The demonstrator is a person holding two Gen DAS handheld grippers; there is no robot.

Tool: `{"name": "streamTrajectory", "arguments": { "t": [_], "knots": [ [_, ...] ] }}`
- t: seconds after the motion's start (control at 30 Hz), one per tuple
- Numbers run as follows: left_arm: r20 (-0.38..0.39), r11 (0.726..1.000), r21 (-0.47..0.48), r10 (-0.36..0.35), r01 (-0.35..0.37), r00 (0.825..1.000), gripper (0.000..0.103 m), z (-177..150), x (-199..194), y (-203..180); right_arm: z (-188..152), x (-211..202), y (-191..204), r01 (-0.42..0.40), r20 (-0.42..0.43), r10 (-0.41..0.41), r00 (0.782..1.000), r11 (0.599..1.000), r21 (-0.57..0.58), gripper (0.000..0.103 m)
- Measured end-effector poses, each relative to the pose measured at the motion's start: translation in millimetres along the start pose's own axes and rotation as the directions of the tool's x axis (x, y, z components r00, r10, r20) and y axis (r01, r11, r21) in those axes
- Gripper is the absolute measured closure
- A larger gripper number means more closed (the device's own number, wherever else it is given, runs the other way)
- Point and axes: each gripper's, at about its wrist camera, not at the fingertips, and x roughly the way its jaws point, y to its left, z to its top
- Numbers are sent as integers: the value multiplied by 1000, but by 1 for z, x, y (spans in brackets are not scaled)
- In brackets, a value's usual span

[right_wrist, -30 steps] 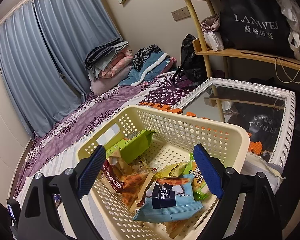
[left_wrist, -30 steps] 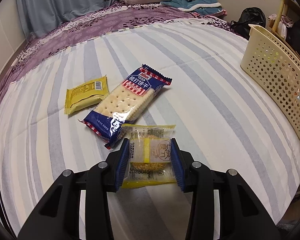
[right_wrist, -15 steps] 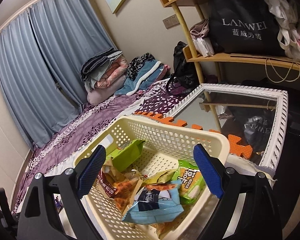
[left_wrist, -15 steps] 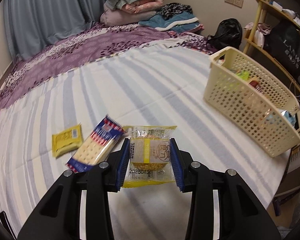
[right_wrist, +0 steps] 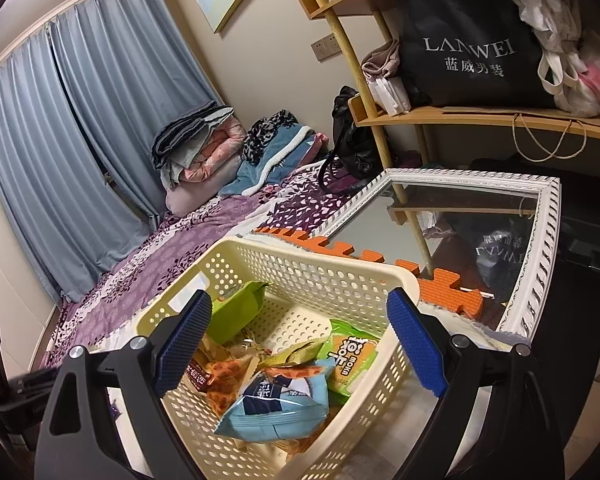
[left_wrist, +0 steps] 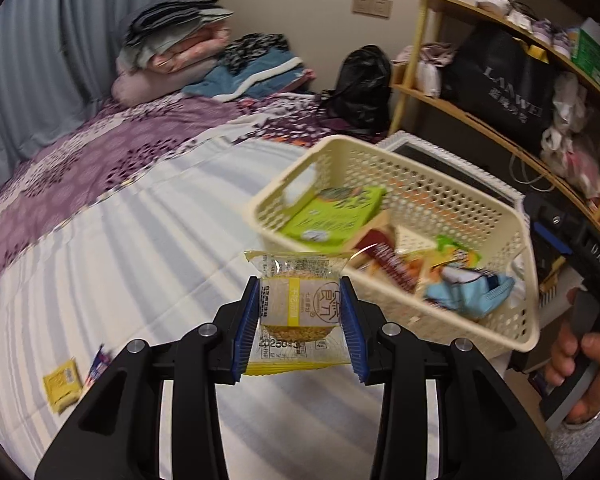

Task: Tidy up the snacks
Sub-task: 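Lift the clear yellow cake and carry it over the cream basket with the left gripper, then lower the clear yellow cake into the basket and open the left gripper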

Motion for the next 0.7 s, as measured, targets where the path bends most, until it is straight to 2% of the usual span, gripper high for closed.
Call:
{"name": "streamTrajectory", "arguments": {
  "t": [0.2, 0.37, 0.4, 0.47, 0.5, 0.7],
  "knots": [
    [5, 994, 80, -82, 81, 997, 63, 17, 17, -45, -1, -1, -1, 1, -4, -1, 1000, 1000, -3, 15],
    [-4, 985, 112, -132, 131, 991, 63, 28, 32, -70, -2, -1, -3, 7, -8, -7, 1000, 1000, -1, 15],
    [-5, 983, 114, -145, 144, 989, 61, 29, 34, -72, -2, 0, -3, 8, -9, -8, 1000, 1000, 0, 15],
    [-14, 979, 106, -174, 174, 985, 32, 29, 38, -73, -1, 1, -4, 11, -12, -11, 1000, 1000, 2, 15],
    [-7, 981, 96, -167, 167, 986, 9, 28, 38, -71, -1, 2, -3, 12, -14, -12, 1000, 1000, 2, 15],
    [-4, 991, 67, -117, 117, 993, 7, 23, 37, -56, -2, 7, 0, 7, -24, -7, 1000, 1000, -1, 15]
  ]
}}
